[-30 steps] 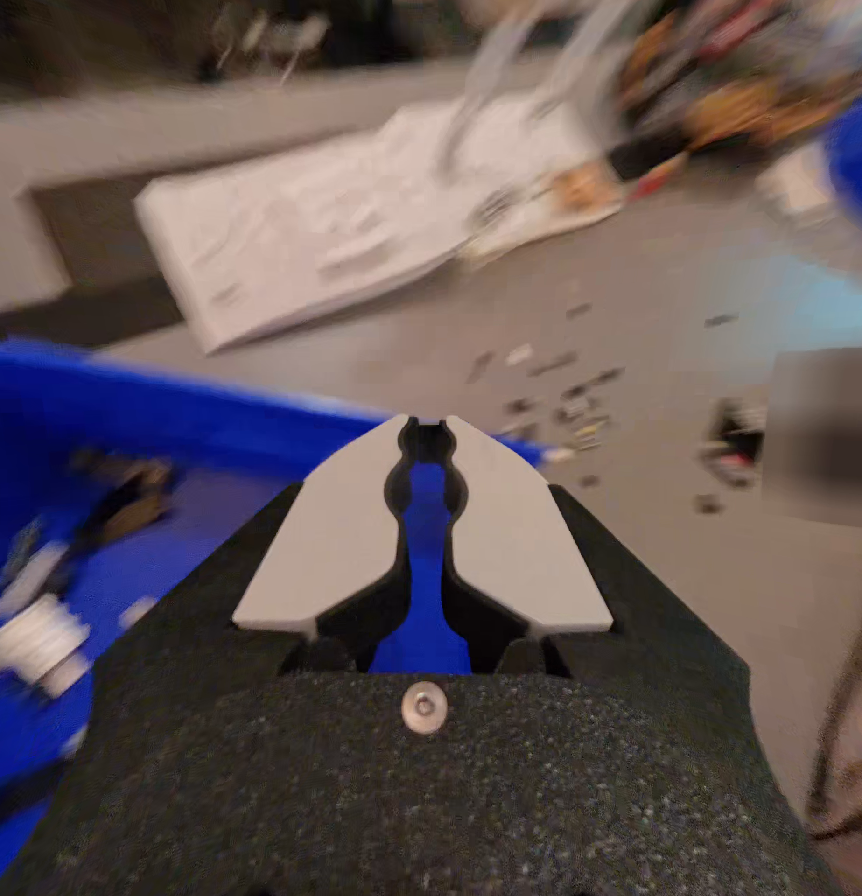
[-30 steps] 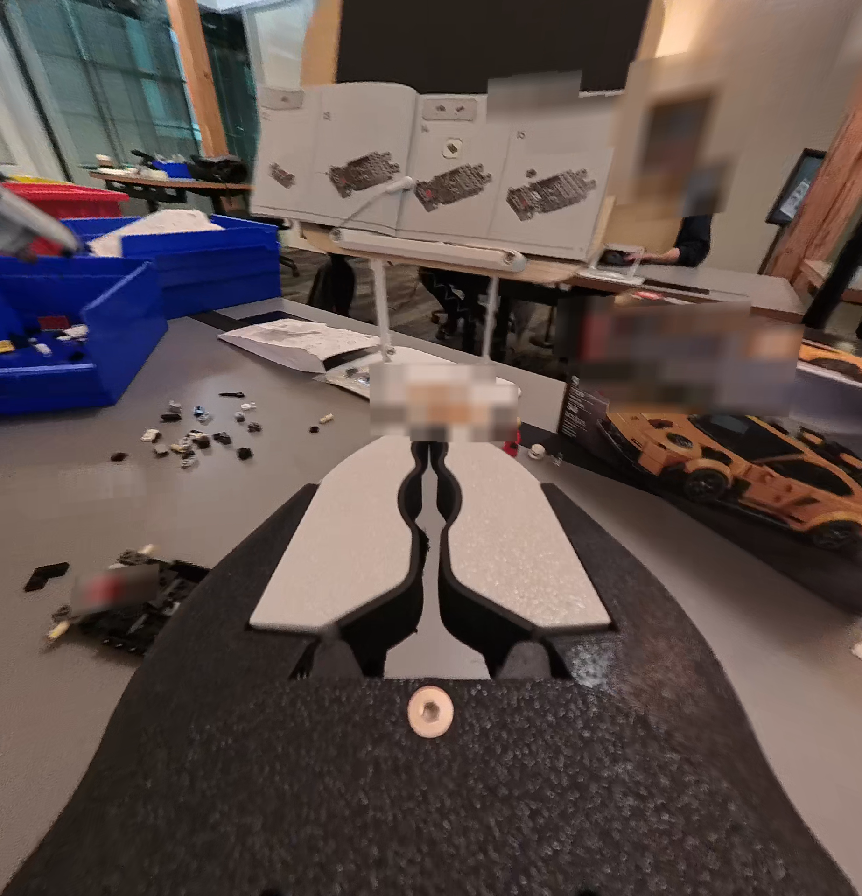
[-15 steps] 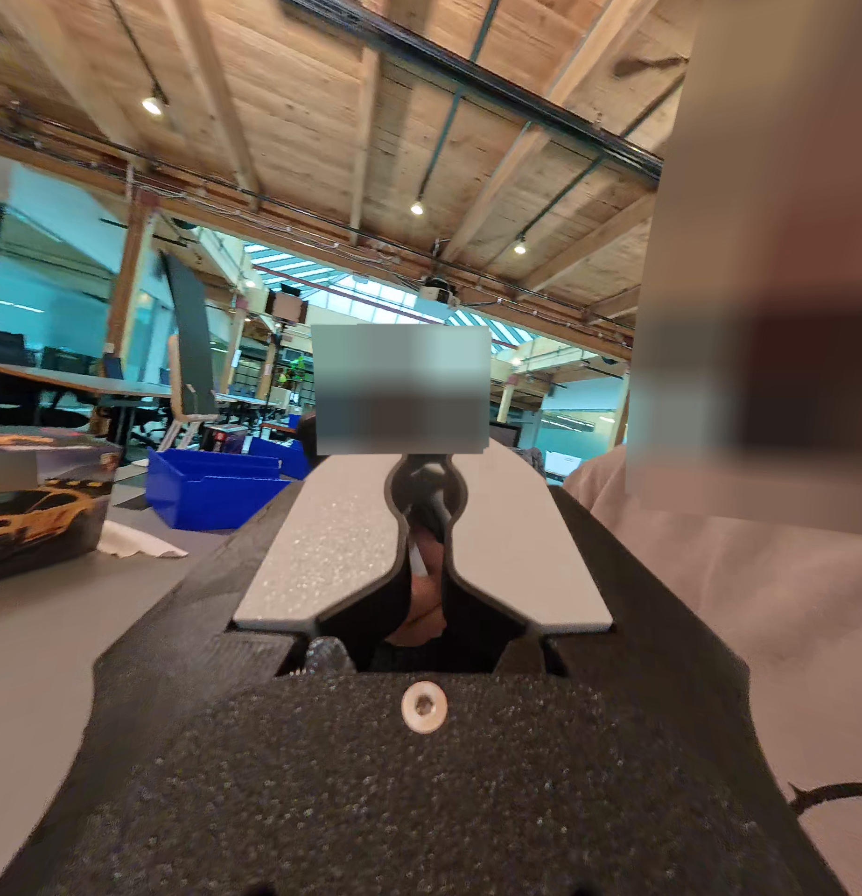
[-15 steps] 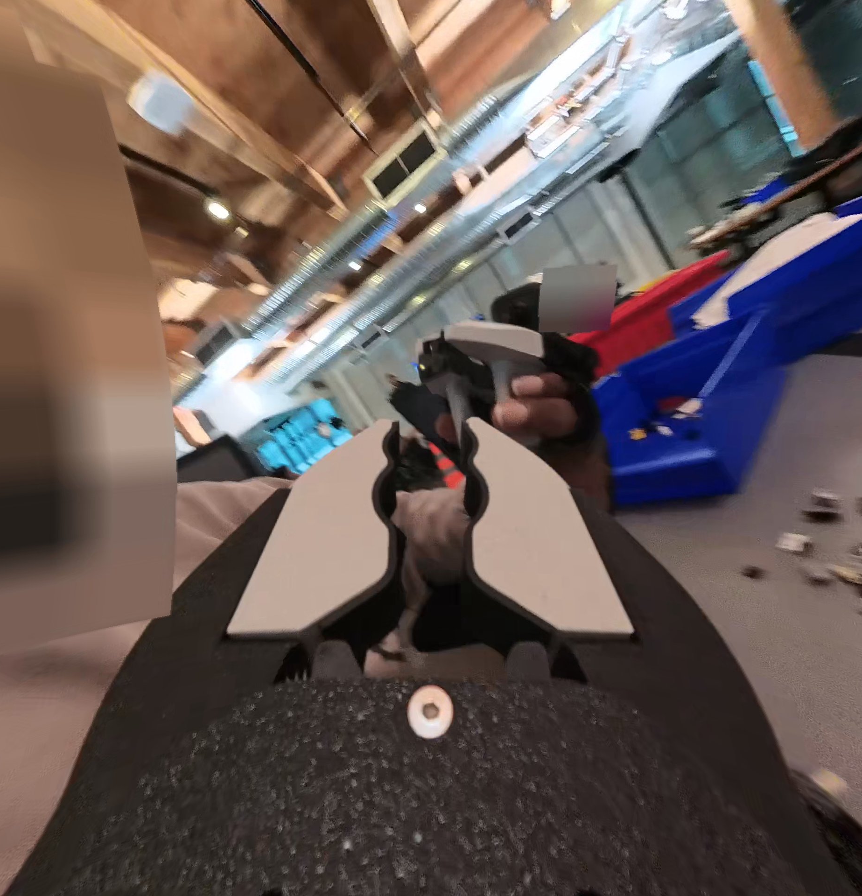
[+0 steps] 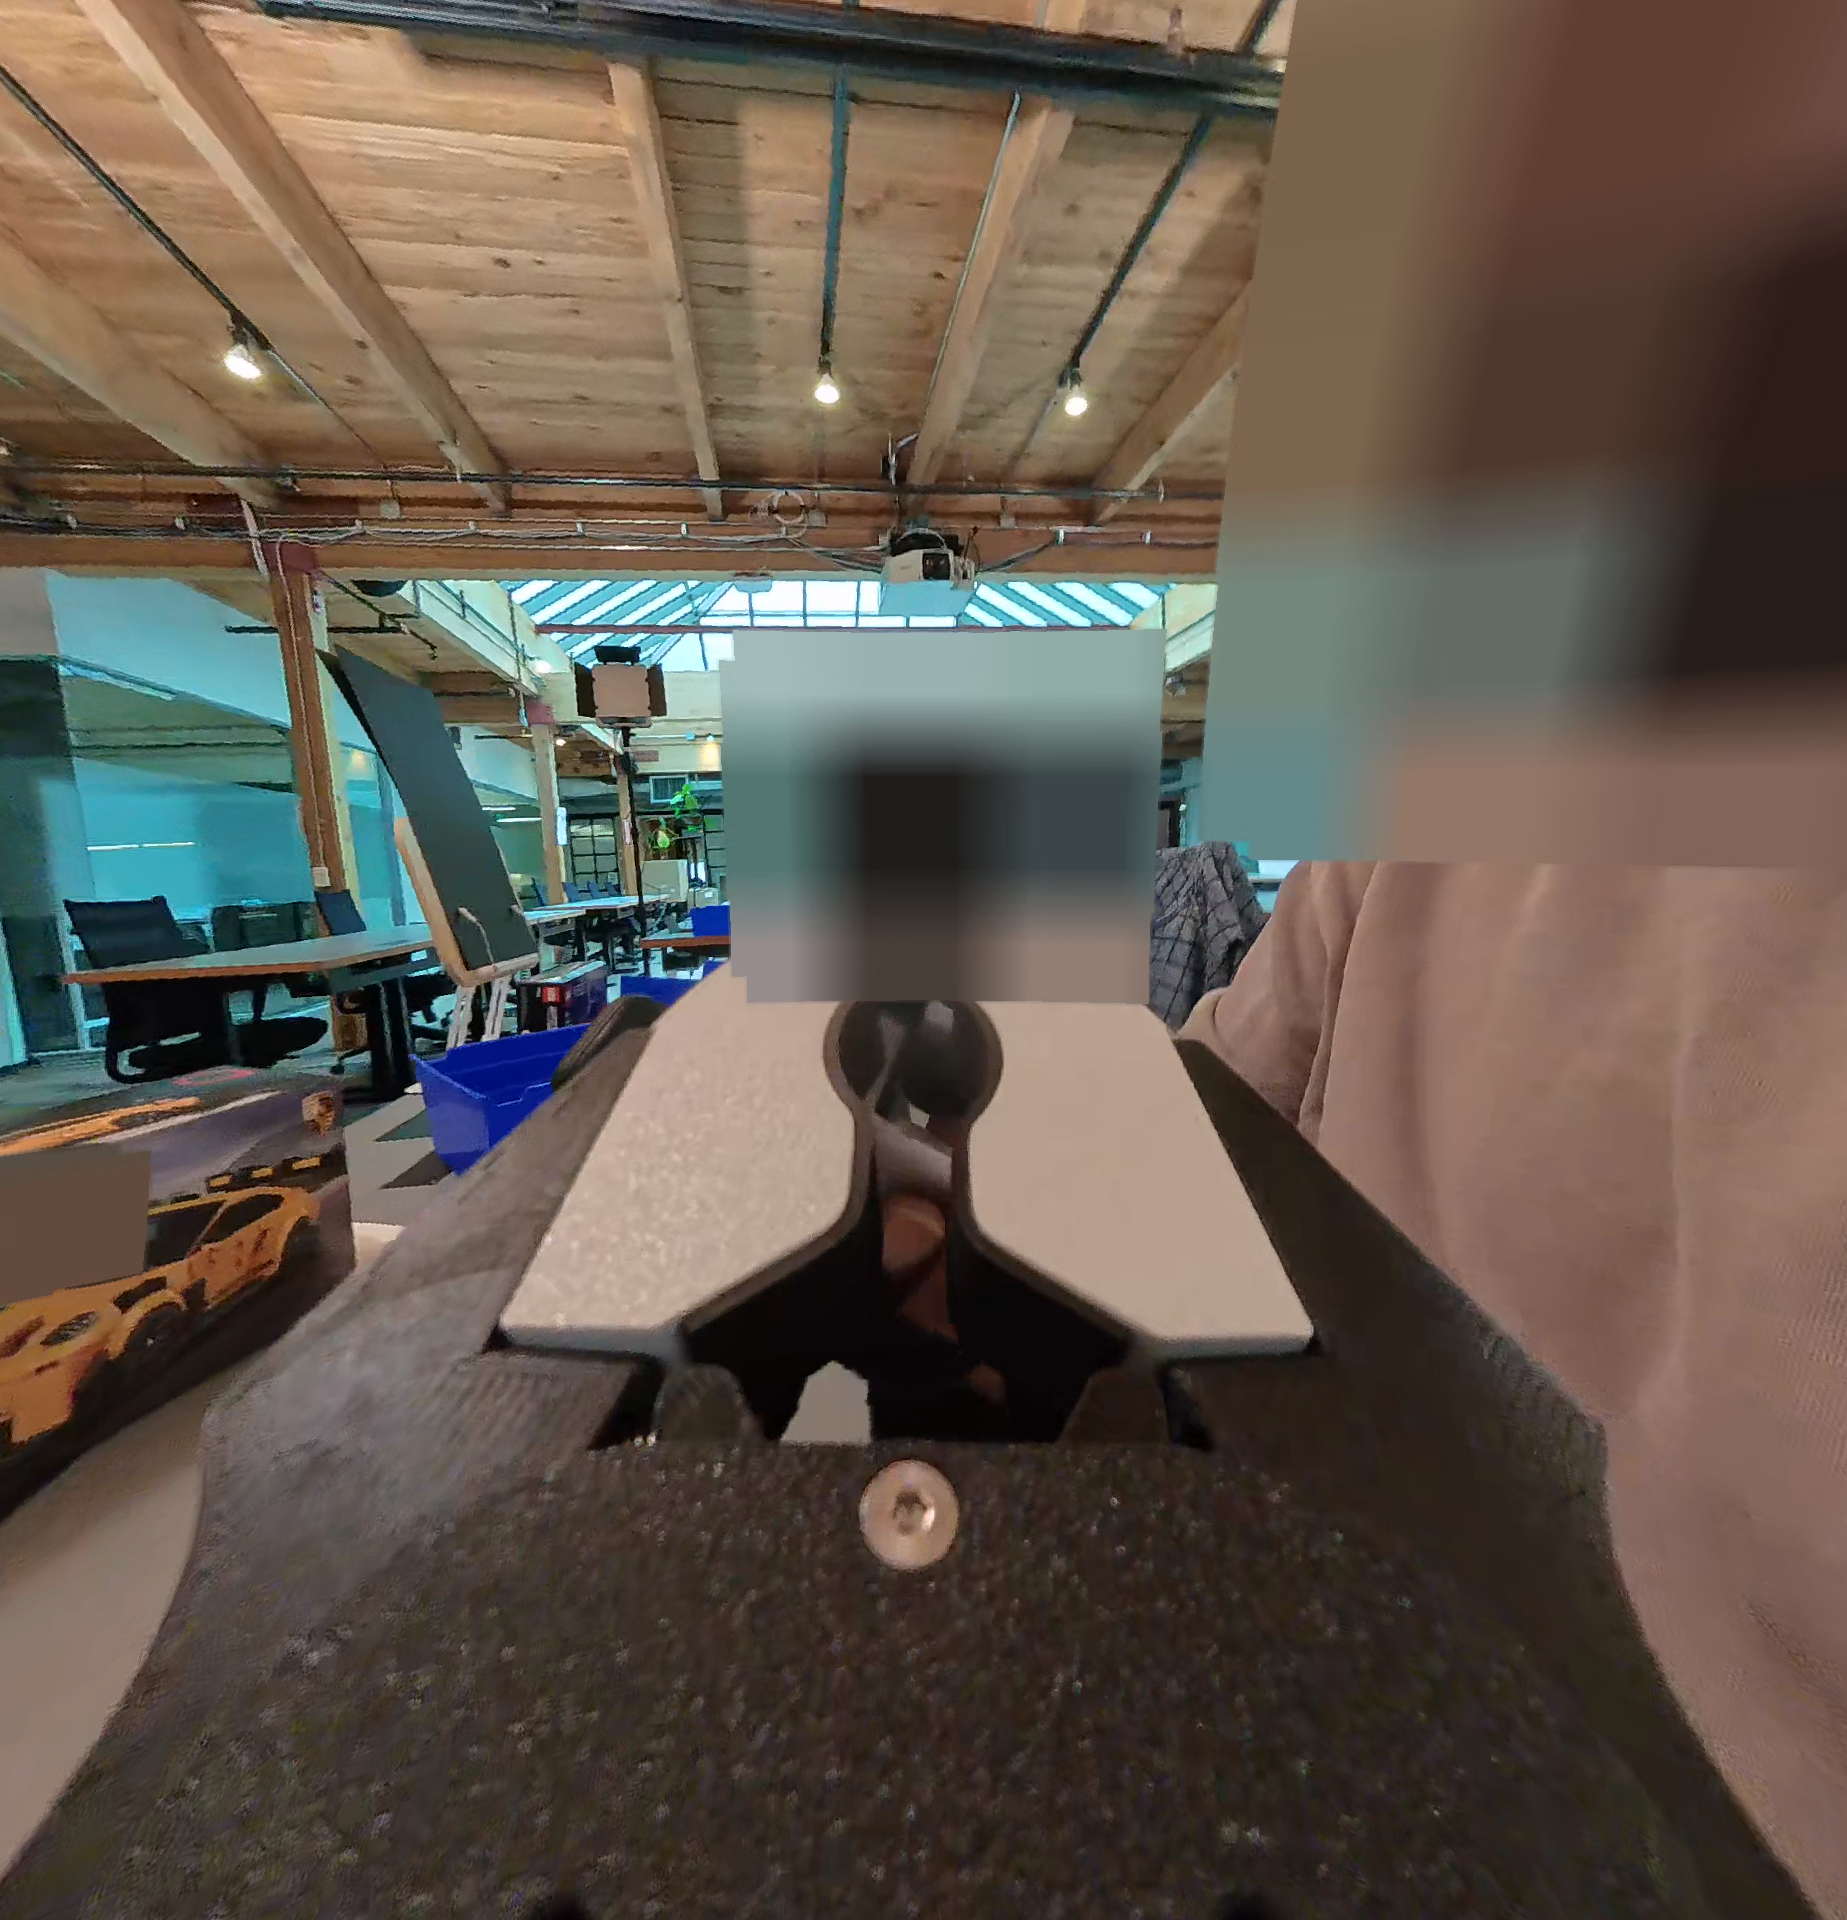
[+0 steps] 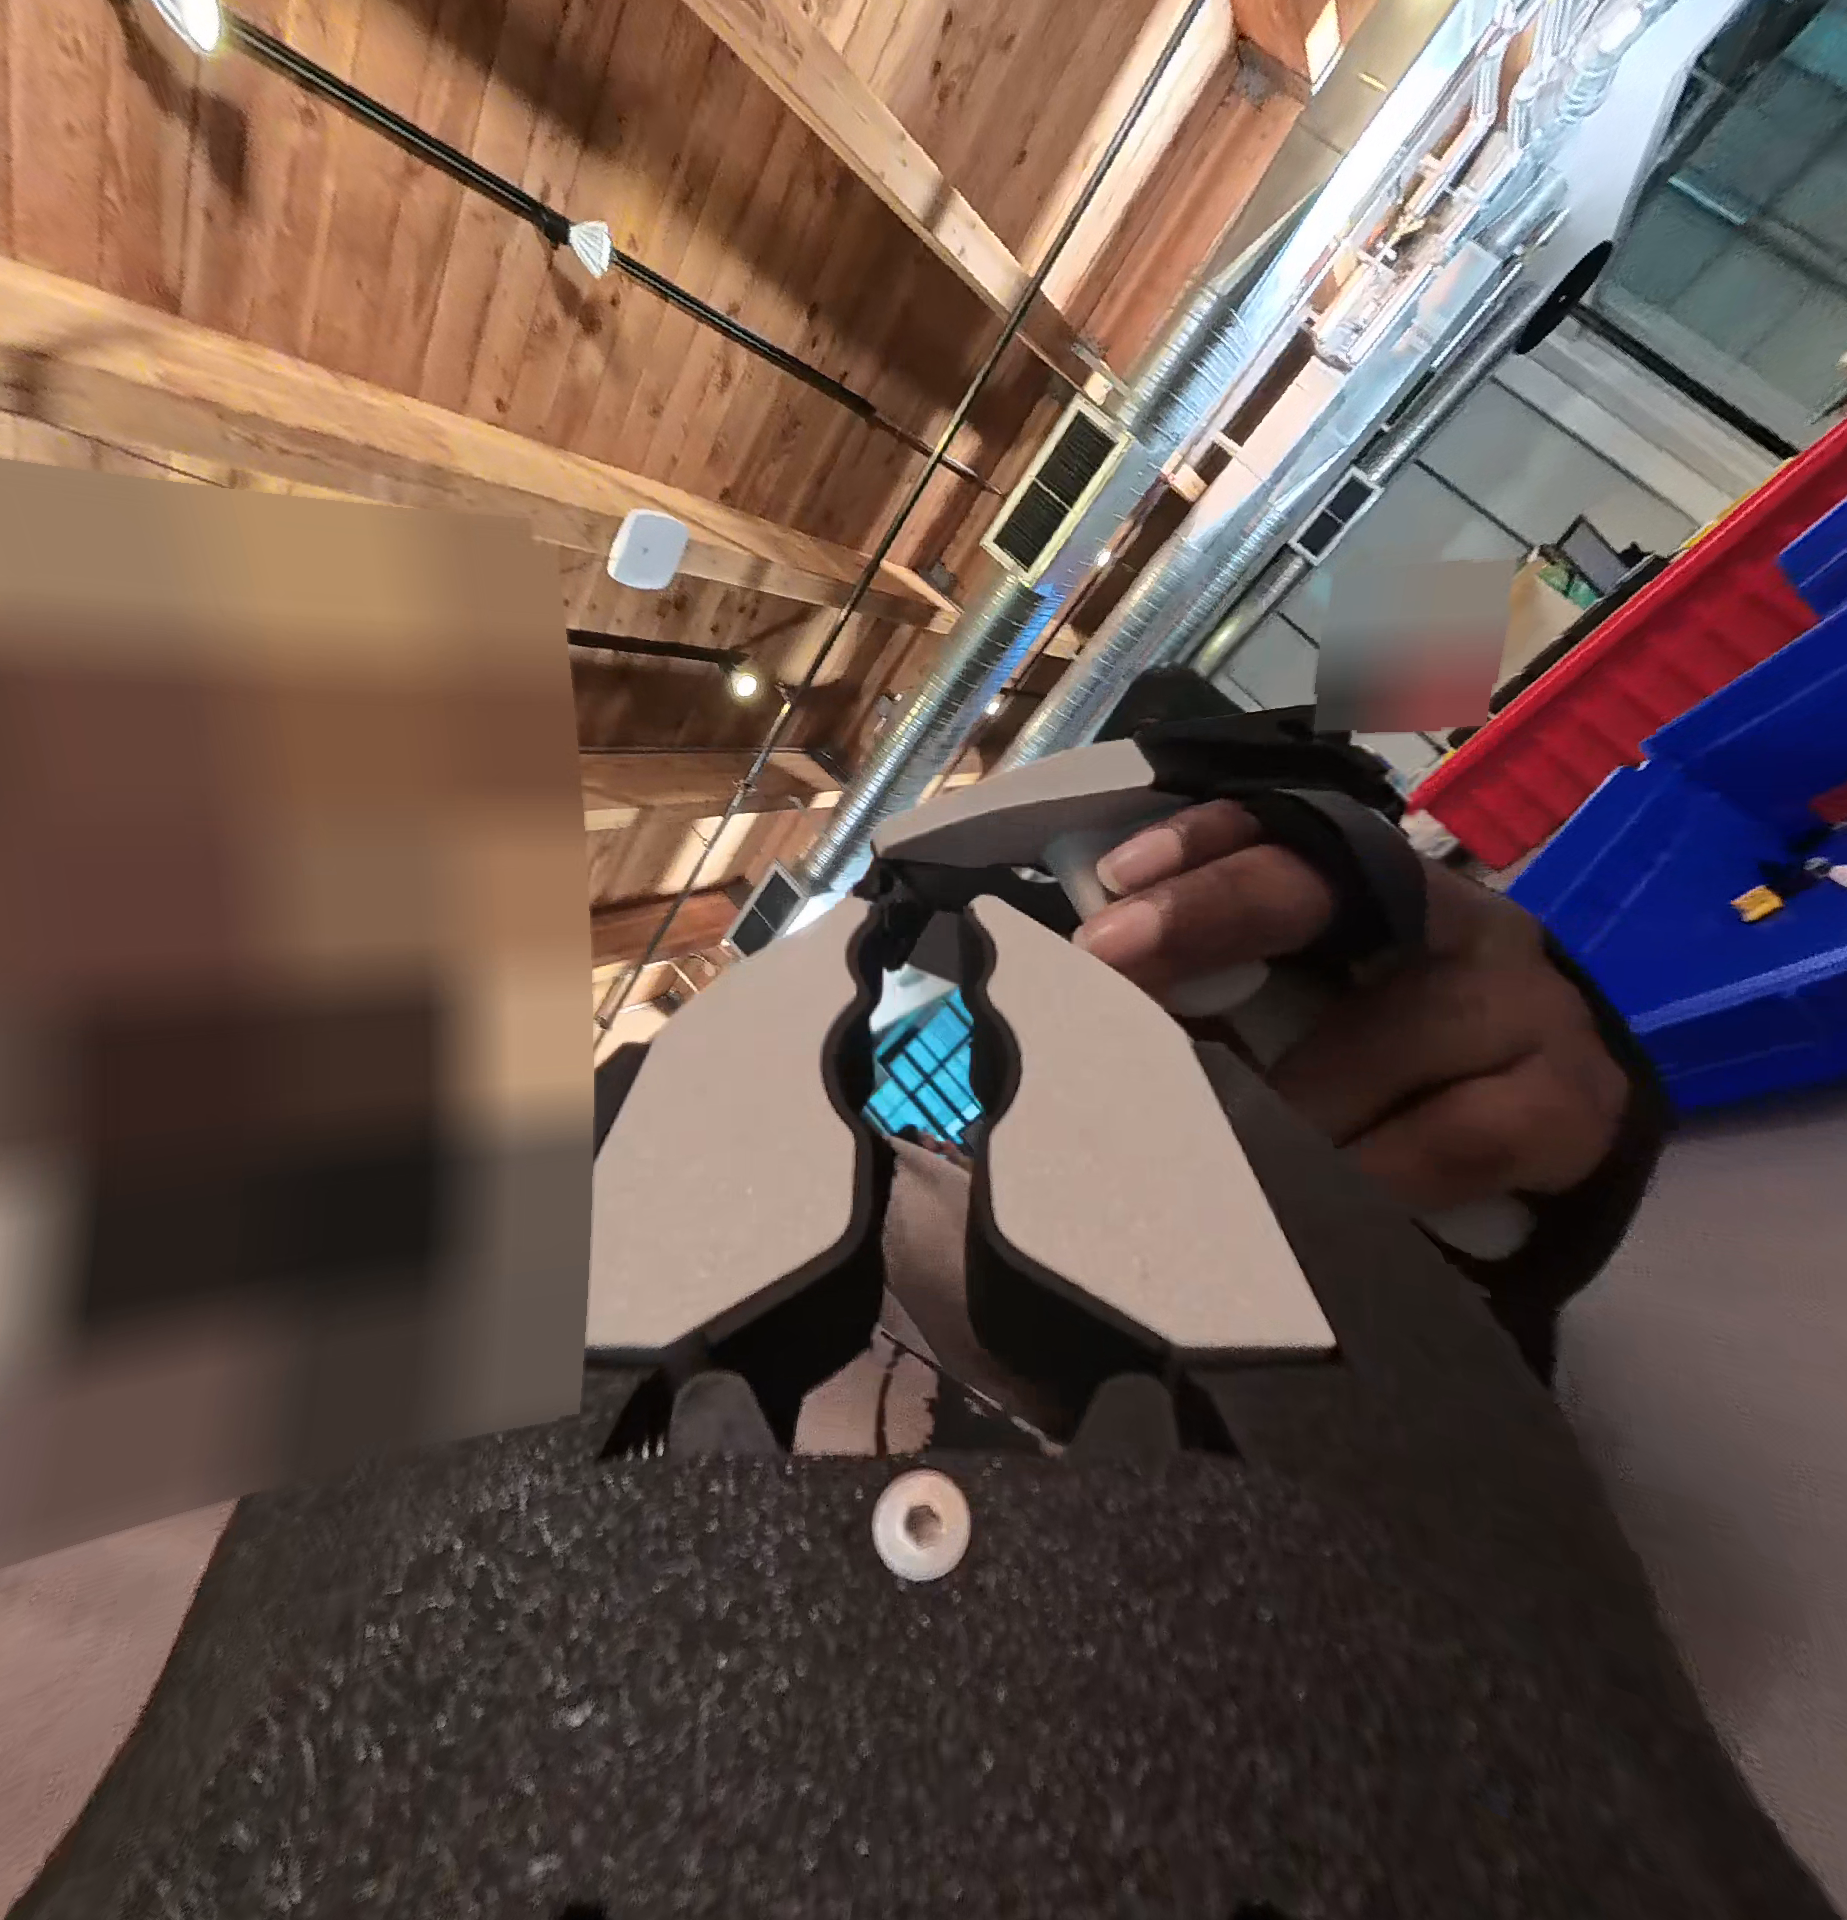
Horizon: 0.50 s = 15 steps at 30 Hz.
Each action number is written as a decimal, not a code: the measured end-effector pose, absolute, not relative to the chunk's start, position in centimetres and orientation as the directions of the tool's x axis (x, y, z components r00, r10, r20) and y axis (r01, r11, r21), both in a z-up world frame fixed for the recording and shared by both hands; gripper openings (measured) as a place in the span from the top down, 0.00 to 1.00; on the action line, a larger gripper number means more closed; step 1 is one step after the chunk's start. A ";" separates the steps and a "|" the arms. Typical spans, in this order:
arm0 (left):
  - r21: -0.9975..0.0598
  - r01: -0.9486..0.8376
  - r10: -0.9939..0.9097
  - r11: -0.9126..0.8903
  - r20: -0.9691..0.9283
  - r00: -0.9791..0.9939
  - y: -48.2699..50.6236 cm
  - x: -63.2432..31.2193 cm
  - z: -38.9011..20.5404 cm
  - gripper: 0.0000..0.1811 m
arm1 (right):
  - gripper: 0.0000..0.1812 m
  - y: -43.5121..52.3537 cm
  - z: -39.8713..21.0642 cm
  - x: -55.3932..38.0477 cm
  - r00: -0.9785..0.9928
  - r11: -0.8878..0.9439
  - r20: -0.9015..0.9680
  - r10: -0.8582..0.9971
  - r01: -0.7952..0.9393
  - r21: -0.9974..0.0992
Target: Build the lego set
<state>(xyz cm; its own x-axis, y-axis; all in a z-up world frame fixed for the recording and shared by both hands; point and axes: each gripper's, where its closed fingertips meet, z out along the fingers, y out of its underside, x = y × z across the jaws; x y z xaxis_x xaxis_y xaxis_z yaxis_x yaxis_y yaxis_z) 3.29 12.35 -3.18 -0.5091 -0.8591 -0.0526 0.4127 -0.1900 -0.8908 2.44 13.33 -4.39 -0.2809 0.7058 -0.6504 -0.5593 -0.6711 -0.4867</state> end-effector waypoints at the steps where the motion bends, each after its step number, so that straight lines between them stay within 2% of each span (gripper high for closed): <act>1: -0.895 0.414 -0.864 -0.167 -0.070 -0.499 12.2 3.4 -3.3 0.95 | 0.94 13.2 -4.4 2.4 -0.291 -0.674 -0.648 0.704 -0.561 -0.480; 5: -0.901 0.417 -0.867 -0.119 -0.111 -0.487 11.8 3.4 -3.4 0.95 | 0.96 12.7 -4.3 2.6 -0.320 -0.686 -0.637 0.702 -0.546 -0.481; 7: -0.920 0.387 -0.883 -0.060 -0.132 -0.450 12.2 3.7 -4.0 0.95 | 0.96 13.1 -4.8 3.0 -0.270 -0.666 -0.645 0.715 -0.541 -0.513; 10: -0.957 0.283 -0.907 0.066 -0.176 -0.382 13.2 4.1 -5.6 0.95 | 0.96 14.0 -6.6 3.6 -0.088 -0.624 -0.665 0.741 -0.457 -0.635; 12: -0.979 0.182 -0.918 0.090 -0.153 -0.366 13.9 4.3 -6.7 0.91 | 0.96 14.5 -8.5 4.2 0.085 -0.582 -0.636 0.767 -0.322 -0.746; 15: -0.958 -0.030 -0.908 0.286 -0.261 -0.329 14.4 4.7 -9.9 0.89 | 0.96 14.7 -10.1 4.9 0.220 -0.547 -0.578 0.786 -0.186 -0.816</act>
<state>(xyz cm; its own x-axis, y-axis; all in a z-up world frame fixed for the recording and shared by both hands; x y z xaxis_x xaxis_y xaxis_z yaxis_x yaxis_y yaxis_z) 4.69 14.41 -9.94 -0.3294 -0.9075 -0.2606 -0.0301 0.2860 -0.9578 4.92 14.71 -10.15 0.2204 0.7860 -0.5776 -0.1861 -0.5474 -0.8159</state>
